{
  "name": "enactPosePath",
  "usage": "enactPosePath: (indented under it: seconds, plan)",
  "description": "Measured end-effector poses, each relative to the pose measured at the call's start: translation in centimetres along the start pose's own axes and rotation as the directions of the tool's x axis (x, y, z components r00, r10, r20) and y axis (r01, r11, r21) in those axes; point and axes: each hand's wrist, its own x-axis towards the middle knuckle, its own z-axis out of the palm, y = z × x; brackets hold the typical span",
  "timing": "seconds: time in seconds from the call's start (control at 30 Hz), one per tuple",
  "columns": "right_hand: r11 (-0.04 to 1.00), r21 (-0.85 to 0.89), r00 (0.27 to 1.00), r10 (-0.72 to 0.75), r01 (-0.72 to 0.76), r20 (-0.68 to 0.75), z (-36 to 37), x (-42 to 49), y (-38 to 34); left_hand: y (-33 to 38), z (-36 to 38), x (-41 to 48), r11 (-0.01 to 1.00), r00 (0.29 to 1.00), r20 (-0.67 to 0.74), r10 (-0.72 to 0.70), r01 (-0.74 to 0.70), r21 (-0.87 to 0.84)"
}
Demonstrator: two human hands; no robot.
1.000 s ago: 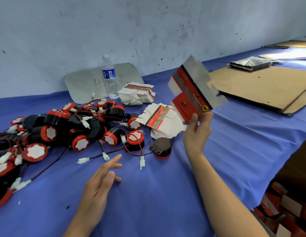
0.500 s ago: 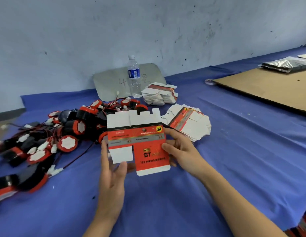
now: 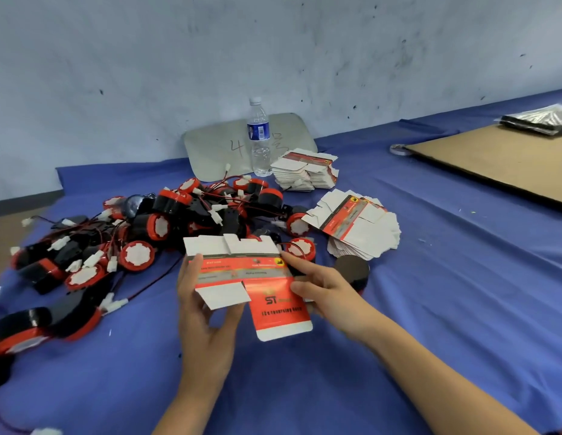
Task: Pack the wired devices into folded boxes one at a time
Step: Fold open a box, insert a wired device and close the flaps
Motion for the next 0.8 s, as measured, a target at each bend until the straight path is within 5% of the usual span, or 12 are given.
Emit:
enactPosePath:
  seconds: [0.3, 0.43, 0.63, 0.8]
  plan:
    - [0.99, 0.065, 0.986, 0.116, -0.124, 0.119, 0.8, -0.1, 0.4, 0.3, -0.3, 0.4, 0.975, 0.991, -0.026, 0.134, -0.127, 0.182]
    - [0.97, 0.195, 0.982, 0.12, -0.148, 0.148, 1.1, -0.2, 0.0, 0.2, -0.3, 0.1, 0.945, 0.976, 0.118, 0.181, -0.206, 0.253]
    - [0.923, 0.333, 0.978, 0.146, -0.19, 0.152, 1.3, -0.5, 0.5, -0.6, 0.5, -0.2, 0.9, 0.898, 0.431, -0.083, -0.119, 0.42]
    - [0.891, 0.387, 0.972, 0.216, -0.237, 0.097, 0.6, -0.2, 0.3, 0.4, 0.4, -0.2, 0.949, 0.948, 0.314, -0.05, -0.053, 0.311]
